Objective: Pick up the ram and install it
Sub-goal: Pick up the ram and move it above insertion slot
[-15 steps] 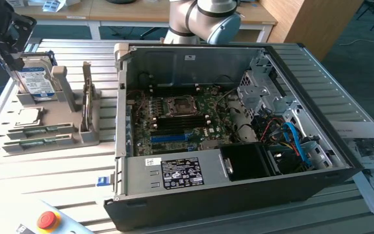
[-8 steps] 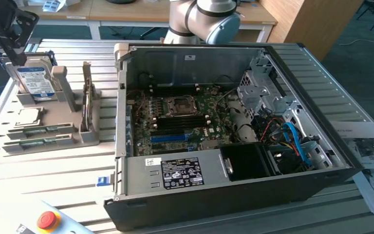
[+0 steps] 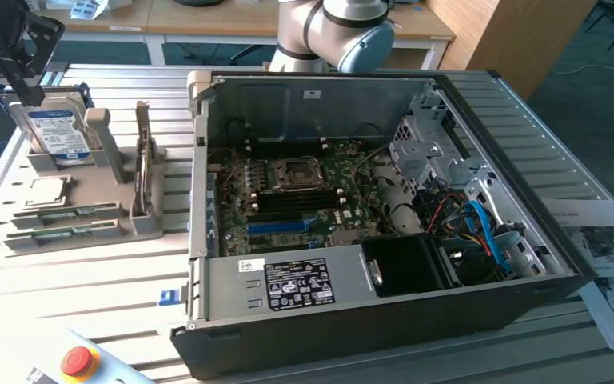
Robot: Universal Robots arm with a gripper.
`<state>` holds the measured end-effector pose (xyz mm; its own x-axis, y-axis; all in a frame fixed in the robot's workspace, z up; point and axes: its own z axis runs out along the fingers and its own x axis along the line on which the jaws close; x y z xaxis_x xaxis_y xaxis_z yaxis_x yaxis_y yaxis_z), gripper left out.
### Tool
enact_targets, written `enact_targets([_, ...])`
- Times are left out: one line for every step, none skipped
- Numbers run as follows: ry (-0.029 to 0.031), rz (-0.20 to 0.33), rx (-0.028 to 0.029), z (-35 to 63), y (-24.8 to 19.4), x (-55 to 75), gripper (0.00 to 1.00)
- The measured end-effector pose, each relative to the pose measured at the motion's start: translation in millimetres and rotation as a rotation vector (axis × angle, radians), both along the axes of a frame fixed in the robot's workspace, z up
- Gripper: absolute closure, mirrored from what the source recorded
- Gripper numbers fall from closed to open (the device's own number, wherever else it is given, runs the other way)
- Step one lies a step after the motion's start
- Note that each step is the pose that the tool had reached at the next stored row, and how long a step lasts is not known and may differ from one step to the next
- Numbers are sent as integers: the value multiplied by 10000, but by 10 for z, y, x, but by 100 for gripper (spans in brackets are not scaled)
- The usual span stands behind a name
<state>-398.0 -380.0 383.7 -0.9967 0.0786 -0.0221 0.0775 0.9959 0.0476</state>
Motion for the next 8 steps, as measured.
enact_targets([0,0,0,0,0,0,90])
enact_targets([1,0,0,0,0,0,90])
enact_targets([0,0,0,0,0,0,90])
enact_targets([1,0,0,0,0,0,90])
enact_targets([0,-1,0,0,0,0,90])
enact_targets([0,0,1,0,0,0,90])
enact_targets([0,0,0,0,0,0,90])
enact_targets([0,0,0,0,0,0,90])
